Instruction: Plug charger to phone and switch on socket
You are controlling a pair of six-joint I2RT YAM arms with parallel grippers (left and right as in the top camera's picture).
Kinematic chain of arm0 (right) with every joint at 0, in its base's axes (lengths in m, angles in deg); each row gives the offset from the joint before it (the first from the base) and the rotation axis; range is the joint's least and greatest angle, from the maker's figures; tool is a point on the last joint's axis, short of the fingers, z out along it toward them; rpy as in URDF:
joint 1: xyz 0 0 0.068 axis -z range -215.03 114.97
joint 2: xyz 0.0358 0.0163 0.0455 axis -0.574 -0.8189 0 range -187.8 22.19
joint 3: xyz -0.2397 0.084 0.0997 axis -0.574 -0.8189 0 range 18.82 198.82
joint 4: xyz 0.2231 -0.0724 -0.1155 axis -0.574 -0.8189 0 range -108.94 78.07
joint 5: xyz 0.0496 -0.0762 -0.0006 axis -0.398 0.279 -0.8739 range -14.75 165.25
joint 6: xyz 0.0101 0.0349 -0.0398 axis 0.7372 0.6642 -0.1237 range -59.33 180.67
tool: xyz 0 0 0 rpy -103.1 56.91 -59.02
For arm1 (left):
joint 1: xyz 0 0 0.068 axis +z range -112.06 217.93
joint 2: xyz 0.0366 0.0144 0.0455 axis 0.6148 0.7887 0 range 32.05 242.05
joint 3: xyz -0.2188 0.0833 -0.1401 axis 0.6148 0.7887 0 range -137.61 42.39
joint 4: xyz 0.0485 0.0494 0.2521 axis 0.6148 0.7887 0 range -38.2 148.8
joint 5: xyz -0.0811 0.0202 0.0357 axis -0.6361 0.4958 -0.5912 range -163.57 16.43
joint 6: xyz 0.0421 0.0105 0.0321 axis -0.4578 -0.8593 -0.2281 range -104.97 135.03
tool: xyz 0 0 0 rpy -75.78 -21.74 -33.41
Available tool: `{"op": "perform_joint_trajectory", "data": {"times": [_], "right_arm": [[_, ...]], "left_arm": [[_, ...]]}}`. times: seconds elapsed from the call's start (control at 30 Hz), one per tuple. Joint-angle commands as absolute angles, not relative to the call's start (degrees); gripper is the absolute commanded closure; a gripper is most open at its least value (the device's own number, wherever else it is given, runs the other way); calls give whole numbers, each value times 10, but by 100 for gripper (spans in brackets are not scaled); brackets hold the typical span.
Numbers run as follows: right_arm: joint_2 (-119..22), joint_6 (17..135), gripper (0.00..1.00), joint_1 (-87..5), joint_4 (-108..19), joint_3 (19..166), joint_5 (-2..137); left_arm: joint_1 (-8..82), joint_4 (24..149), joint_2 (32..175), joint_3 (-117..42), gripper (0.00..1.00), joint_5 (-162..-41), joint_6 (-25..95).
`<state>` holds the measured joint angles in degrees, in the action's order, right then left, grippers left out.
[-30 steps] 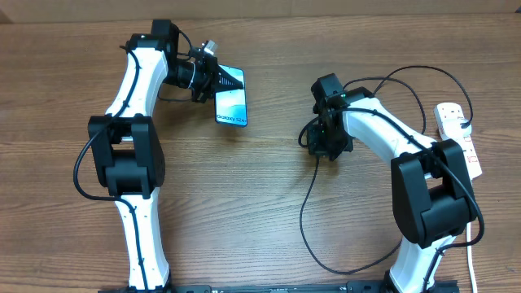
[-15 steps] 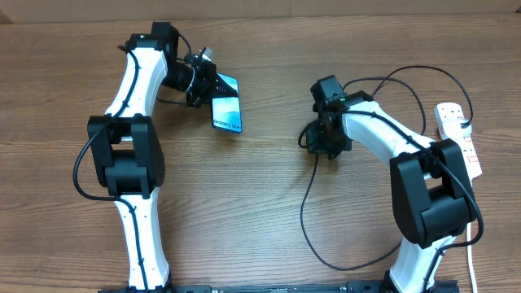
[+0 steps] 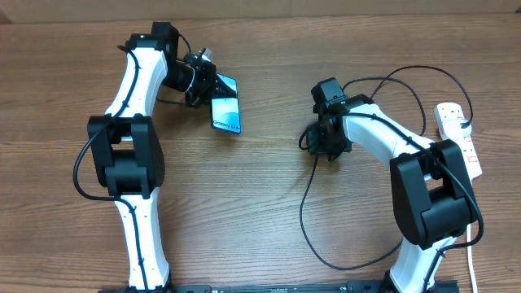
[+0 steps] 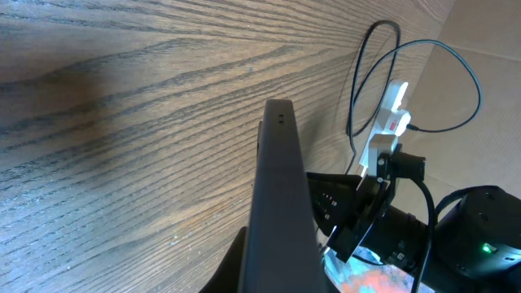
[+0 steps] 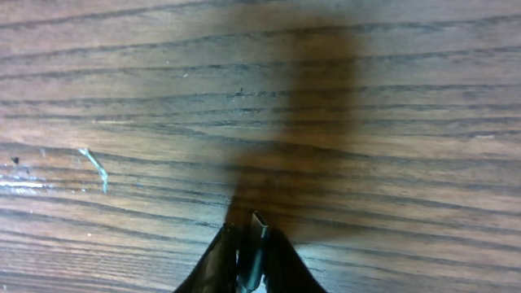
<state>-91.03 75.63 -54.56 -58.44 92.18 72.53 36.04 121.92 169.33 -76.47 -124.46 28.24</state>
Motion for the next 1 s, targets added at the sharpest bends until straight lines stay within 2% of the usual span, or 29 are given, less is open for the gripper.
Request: {"op": "perform_joint_trajectory", "data": {"times": [0.0, 0.1, 0.27, 0.4, 0.67, 0.83, 0.97], "right_arm": [[-900, 757, 86, -546, -583, 915, 731], [-900, 757, 85, -546, -583, 915, 730], [-900, 757, 74, -546, -583, 915, 730], [-900, 757, 60, -546, -583, 915, 730], [-900, 757, 53, -546, -583, 915, 730], [-900, 757, 41, -546, -584, 915, 730], [-900, 757, 40, -546, -583, 915, 731]], "left_arm": [[357, 1221, 1691, -769, 96, -1256, 283], [357, 1221, 1691, -769, 96, -1256, 283], [357, 1221, 1691, -769, 96, -1256, 283], [357, 1221, 1691, -769, 96, -1256, 283], [357, 1221, 1691, -769, 96, -1256, 283], [357, 1221, 1691, -769, 96, -1256, 283], [357, 1221, 1691, -769, 96, -1256, 283]]}}
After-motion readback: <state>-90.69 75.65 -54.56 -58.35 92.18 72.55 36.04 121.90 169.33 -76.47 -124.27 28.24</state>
